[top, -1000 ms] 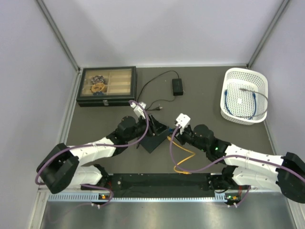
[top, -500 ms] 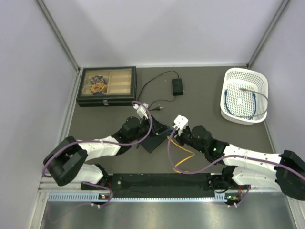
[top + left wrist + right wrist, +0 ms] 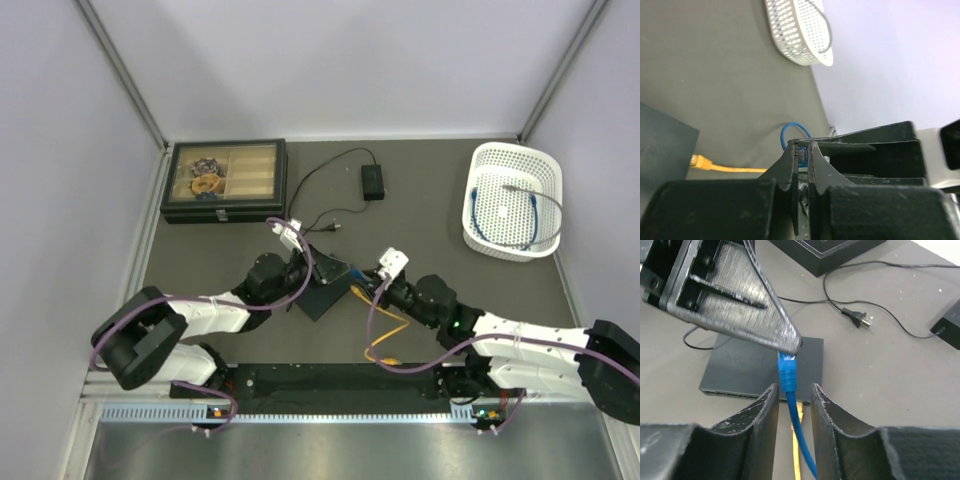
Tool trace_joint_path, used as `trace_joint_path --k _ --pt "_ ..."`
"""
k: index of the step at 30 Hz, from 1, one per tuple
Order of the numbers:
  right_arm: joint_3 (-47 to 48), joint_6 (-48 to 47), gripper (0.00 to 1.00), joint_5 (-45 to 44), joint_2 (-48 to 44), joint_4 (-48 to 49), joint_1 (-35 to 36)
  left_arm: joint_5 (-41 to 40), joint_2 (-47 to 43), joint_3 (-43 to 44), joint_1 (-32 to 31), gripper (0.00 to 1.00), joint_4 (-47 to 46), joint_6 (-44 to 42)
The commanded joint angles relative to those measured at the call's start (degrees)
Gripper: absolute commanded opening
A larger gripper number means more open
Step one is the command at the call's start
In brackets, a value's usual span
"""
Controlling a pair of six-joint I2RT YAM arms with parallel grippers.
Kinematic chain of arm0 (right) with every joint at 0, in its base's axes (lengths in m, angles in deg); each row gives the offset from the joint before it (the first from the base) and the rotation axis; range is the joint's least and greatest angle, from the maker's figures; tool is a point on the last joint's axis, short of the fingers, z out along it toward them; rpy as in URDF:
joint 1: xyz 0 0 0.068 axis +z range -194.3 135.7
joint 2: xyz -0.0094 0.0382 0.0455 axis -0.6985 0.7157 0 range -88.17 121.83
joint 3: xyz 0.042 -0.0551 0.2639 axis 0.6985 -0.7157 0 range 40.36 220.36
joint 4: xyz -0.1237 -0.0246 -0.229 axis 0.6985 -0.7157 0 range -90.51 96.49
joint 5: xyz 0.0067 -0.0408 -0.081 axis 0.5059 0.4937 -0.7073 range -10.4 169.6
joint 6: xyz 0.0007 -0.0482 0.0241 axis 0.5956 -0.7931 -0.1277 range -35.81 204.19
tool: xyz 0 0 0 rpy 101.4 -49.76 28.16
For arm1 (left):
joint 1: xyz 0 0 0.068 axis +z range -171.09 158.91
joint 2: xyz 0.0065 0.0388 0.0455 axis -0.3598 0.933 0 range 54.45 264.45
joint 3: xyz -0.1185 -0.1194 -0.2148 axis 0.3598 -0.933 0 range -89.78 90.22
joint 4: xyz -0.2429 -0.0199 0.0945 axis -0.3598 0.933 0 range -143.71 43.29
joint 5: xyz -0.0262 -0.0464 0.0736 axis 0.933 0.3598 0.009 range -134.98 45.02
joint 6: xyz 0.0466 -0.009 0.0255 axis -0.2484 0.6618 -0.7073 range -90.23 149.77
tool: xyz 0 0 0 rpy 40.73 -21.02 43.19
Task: Insert the plug into the switch port
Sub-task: Pick up the connector from the center of the board.
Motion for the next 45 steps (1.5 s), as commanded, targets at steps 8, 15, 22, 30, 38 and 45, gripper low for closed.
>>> trace_joint_path --k 8,15,22,30,38,45 --pt "-3.2 1.3 0.34 6.7 -3.0 13.1 -1.4 1.8 4.1 -1.4 -0.1 0.0 -15.6 6.6" --pt "-2.8 0.9 0.31 8.9 -3.1 12.9 -2.7 2.7 4.8 -1.4 -0.1 0.0 -17.2 7.6" --pt "-3.2 1.1 0.23 9.6 -3.1 12.9 -3.5 2.9 4.0 -1.0 -0.1 0.0 -15.9 7.2" --pt "-2.8 1.0 0.18 11.0 -0.9 13.6 -3.6 3.3 4.0 -1.0 -0.1 0.0 -16.3 8.0" --pt "-2.4 0.9 0.18 12.1 0.7 14.3 -3.6 3.8 3.3 -0.9 0.0 0.0 -16.5 9.1" --pt "-2.0 0.3 0.2 12.8 1.0 13.6 -3.6 3.8 2.6 -0.8 0.0 0.0 -15.6 9.0"
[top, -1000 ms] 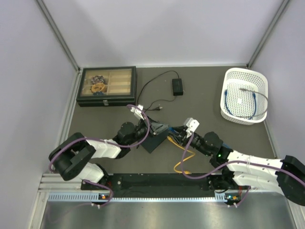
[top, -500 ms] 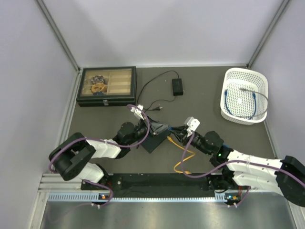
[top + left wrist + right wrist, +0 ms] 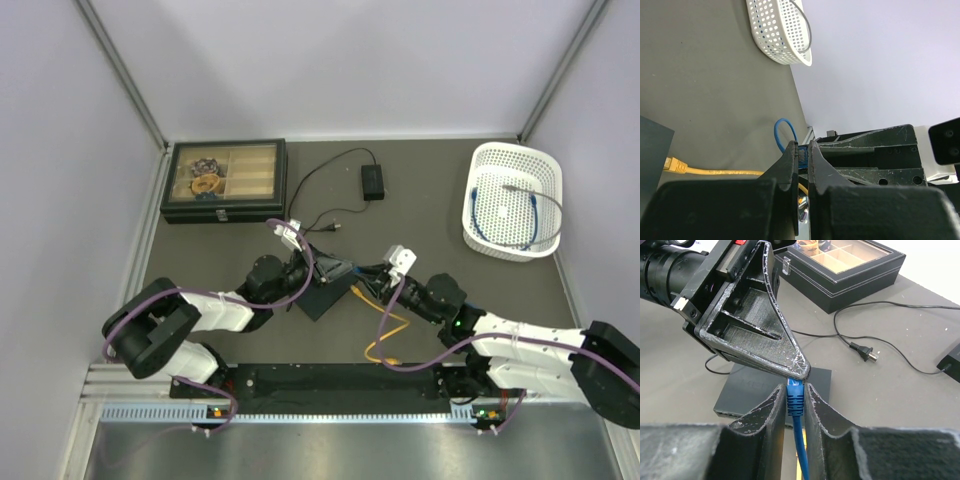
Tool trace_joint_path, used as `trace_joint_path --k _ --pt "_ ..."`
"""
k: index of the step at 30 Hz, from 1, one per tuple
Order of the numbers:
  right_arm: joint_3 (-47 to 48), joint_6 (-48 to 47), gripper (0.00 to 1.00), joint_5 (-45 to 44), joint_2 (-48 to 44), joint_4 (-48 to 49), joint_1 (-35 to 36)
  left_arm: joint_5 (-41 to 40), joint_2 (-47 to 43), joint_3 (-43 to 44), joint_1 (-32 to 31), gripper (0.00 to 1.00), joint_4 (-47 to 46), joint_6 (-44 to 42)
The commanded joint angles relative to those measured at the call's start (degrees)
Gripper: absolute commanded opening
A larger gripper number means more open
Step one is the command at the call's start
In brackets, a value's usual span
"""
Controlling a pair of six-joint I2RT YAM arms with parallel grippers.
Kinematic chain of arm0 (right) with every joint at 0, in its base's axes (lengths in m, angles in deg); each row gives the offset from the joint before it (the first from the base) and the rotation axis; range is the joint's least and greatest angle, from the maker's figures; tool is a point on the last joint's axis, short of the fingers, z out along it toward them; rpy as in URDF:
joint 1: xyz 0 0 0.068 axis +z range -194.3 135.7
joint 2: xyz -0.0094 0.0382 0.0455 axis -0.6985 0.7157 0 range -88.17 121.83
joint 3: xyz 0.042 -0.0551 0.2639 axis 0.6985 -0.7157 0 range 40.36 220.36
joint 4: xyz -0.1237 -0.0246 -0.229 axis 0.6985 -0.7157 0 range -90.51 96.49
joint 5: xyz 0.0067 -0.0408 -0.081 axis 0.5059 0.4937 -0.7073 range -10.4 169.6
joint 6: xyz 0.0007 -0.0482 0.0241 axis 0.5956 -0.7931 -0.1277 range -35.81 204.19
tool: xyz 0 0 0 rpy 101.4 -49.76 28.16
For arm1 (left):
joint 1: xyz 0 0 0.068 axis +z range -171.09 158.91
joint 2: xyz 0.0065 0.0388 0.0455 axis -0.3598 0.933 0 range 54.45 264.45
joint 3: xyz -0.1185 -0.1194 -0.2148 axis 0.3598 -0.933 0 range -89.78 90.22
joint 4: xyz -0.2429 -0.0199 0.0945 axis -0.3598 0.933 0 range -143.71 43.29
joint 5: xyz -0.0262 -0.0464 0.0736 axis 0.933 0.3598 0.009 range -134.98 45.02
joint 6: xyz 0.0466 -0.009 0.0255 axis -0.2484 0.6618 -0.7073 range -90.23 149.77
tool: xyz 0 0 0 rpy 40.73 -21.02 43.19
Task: Insert the plug into the switch port
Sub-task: Pick up the connector from the center of the board.
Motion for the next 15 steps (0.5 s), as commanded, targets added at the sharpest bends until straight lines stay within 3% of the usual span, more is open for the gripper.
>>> trace_joint_path --k 1,2,5,7,9,10,11,13,15 --pt "0.9 -0.1 0.2 3.6 0.5 1.2 0.2 1.5 -1.9 0.8 -0.5 0.0 -4.3 1.2" --pt "0.9 -0.1 0.18 3.7 0.5 1.0 0.2 1.6 -1.8 0.9 -0.6 0.0 -4.3 1.2" --pt "0.8 -0.2 0.01 3.6 0.4 1.0 0.2 1.7 -1.9 1.0 -0.5 0.0 -4.0 0.8" --pt "1.0 -0.2 0.0 3.6 0.2 0.2 0.2 1.6 -2.1 1.1 -0.5 0.01 -3.0 -0.3" --pt "1.0 -0.2 0.0 3.5 -0.1 -1.2 0.2 1.9 -2.8 1.9 -0.2 0.11 0.9 -3.0" --pt "1.0 0.0 0.0 3.4 -0.4 -1.8 0.2 2.0 -3.3 2.9 -0.1 0.24 3.4 -4.5" --pt "0.9 0.1 0.0 3.0 -0.7 -2.4 0.2 1.8 -4.4 3.5 0.1 0.3 6.1 -8.1" --pt "0.4 0.7 0.0 2.6 -1.7 -4.6 0.2 0.8 -6.0 5.5 0.4 0.5 15.8 -12.8" --pt "-0.4 1.2 0.0 1.6 -2.4 -5.8 0.2 -2.3 -8.8 7.5 0.4 0.6 27.5 -20.5"
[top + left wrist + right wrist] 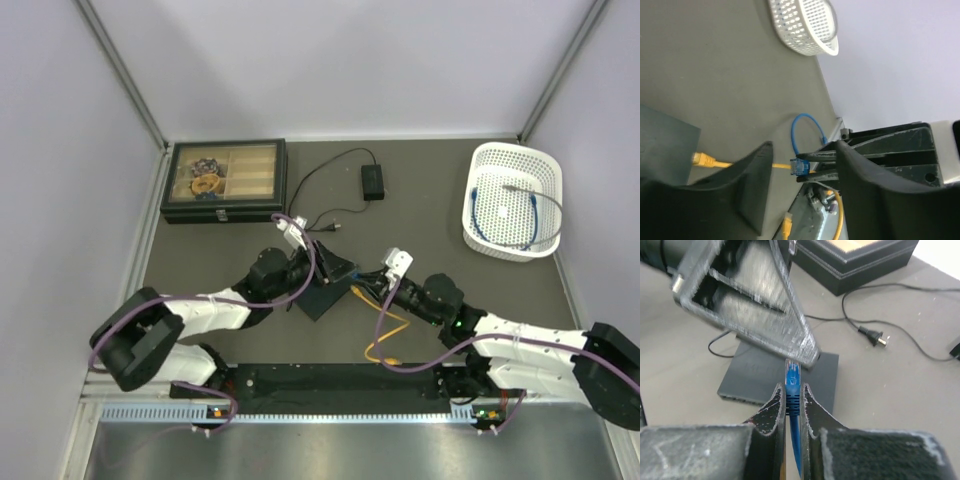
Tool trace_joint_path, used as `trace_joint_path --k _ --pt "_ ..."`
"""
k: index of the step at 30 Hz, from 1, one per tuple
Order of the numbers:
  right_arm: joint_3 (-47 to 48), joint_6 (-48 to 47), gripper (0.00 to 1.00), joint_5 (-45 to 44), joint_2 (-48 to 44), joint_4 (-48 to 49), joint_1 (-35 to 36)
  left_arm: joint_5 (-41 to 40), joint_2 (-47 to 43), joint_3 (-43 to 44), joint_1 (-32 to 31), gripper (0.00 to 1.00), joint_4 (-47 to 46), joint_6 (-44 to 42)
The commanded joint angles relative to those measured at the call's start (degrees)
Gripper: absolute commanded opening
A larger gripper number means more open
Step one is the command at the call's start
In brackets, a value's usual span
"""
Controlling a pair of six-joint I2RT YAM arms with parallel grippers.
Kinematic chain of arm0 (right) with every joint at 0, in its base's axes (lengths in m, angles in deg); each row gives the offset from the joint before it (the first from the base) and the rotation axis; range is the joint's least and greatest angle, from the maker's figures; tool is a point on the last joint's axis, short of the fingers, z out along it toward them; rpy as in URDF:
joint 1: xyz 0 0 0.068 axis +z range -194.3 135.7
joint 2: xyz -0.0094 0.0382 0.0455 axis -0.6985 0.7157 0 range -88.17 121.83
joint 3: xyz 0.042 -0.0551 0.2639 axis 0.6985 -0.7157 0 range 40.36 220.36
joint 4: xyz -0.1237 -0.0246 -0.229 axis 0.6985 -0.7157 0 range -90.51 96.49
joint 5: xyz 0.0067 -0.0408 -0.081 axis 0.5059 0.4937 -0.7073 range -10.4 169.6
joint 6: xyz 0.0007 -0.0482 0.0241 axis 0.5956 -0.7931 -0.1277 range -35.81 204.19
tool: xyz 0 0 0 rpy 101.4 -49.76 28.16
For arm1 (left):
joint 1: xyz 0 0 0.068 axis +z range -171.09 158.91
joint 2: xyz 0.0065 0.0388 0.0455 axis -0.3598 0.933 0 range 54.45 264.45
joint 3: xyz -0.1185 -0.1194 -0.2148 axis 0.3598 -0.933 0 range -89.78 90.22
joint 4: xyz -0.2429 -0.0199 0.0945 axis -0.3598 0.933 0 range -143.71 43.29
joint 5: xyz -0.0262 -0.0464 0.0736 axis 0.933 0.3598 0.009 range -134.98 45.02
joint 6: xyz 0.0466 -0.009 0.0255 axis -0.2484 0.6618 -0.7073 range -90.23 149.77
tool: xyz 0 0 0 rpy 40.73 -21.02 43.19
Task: Insert the plug into the switch port
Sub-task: Pick up the connector from the center of the board.
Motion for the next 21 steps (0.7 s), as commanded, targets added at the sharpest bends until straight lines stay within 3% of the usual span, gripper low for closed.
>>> trace_joint_path --k 1,8,17,21 --pt "-0.6 1.9 0.0 0.2 -3.0 -3.1 0.2 -3.9 -6.3 7.0 0.4 0.67 20.0 -15.4" --pt "-2.2 5.3 0.0 -1.1 -3.6 -7.3 0.2 -18.1 -14.2 12.2 0.3 0.95 41.8 -35.4" --pt "-1.2 6.9 0.0 -2.0 -2.9 -11.7 1.4 -19.3 -10.0 13.4 0.3 0.99 51.0 -42.5" --pt "2.0 5.3 0.0 -5.6 -5.3 -19.1 1.5 -19.6 -9.1 13.1 0.3 0.99 54.0 -43.0"
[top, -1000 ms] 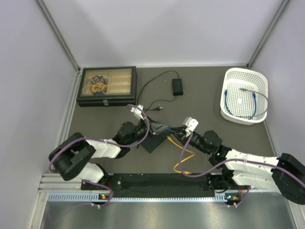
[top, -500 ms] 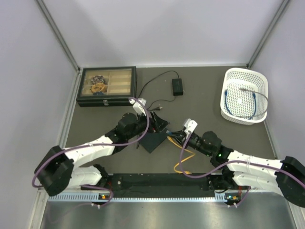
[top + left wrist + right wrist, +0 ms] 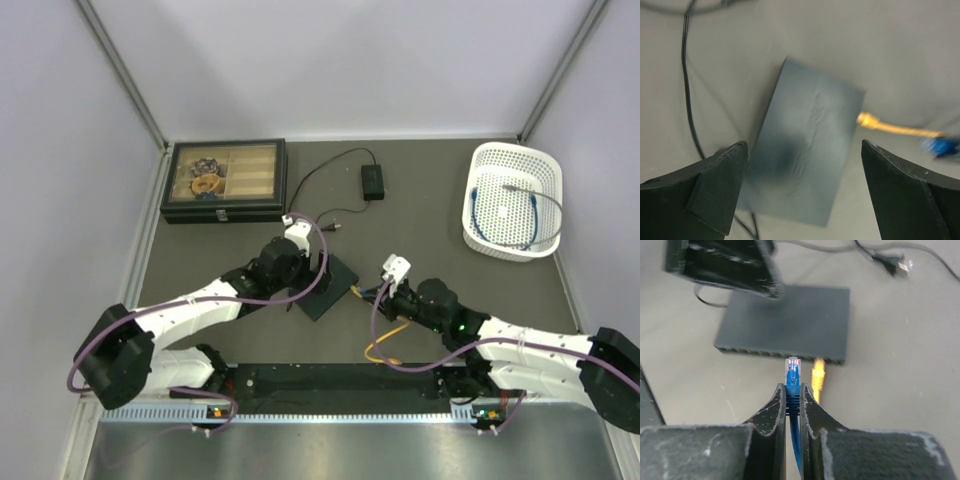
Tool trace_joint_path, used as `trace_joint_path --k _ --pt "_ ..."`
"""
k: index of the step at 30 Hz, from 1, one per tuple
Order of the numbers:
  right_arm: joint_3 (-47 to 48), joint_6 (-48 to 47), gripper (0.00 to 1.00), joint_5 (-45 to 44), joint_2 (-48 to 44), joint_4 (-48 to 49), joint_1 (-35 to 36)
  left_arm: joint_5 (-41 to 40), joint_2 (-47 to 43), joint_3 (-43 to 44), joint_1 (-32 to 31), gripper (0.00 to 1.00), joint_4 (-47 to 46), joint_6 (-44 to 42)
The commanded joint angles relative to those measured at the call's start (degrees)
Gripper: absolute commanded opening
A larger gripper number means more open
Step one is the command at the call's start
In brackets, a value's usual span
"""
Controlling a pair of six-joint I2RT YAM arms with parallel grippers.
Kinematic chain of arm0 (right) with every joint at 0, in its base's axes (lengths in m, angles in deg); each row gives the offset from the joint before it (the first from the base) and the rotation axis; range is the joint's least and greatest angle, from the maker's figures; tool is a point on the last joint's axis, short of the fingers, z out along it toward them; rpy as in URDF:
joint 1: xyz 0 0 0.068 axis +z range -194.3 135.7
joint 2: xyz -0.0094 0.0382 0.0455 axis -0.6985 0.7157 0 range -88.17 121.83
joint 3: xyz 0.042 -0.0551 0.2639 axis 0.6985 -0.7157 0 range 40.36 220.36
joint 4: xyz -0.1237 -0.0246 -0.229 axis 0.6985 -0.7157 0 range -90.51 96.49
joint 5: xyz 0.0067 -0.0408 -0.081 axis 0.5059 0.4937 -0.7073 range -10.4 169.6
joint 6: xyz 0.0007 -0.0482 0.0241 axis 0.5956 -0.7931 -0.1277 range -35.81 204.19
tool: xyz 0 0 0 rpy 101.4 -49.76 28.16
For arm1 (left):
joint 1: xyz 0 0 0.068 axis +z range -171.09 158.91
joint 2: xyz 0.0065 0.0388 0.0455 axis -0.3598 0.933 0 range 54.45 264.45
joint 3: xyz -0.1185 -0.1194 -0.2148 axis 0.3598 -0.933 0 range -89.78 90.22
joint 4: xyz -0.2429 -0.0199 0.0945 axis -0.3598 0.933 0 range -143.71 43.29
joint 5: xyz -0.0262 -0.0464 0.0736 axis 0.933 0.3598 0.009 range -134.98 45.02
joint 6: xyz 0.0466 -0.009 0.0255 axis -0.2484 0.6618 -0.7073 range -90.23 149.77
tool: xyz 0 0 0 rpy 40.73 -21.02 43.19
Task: Insert the plug into the switch port
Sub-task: Pick up the connector from the center of the board, then insert the connector into the switch port.
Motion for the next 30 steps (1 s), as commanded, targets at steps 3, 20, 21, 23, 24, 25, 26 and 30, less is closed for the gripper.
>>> trace_joint_path --k 3,20,21,23,24,25,26,30 --pt "7.2 -1.5 0.0 -3.2 -5.3 -11.2 0.5 -0.9 0.6 0.9 0.1 0.99 5.3 -3.1" --pt "25.3 0.5 0.0 6.1 -10.7 -36.3 3.6 -2.1 1.3 0.0 -0.5 0.99 5.2 0.0" --pt "25.4 0.5 0.0 6.6 -10.0 -36.2 4.6 -2.2 1.4 0.1 -0.5 0.99 5.2 0.4" --pt "25.2 1.2 0.0 5.5 -8.5 -35.4 7.8 -3.7 1.2 0.0 -0.6 0.99 5.3 1.6" --pt "24.7 1.4 0.0 4.7 -7.4 -33.5 8.3 -4.4 1.3 0.0 -0.6 0.98 5.5 2.3" --pt "22.7 2.1 0.0 4.0 -7.2 -31.5 8.8 -6.1 1.0 0.1 -0.5 0.98 5.6 3.1" --pt "21.3 3.4 0.0 4.0 -6.9 -29.4 9.2 -6.6 0.7 0.0 -0.5 0.98 5.6 3.4" --pt "15.0 5.1 0.0 2.3 -2.9 -16.0 10.8 -8.9 -1.5 -0.4 -0.4 0.97 5.5 4.2"
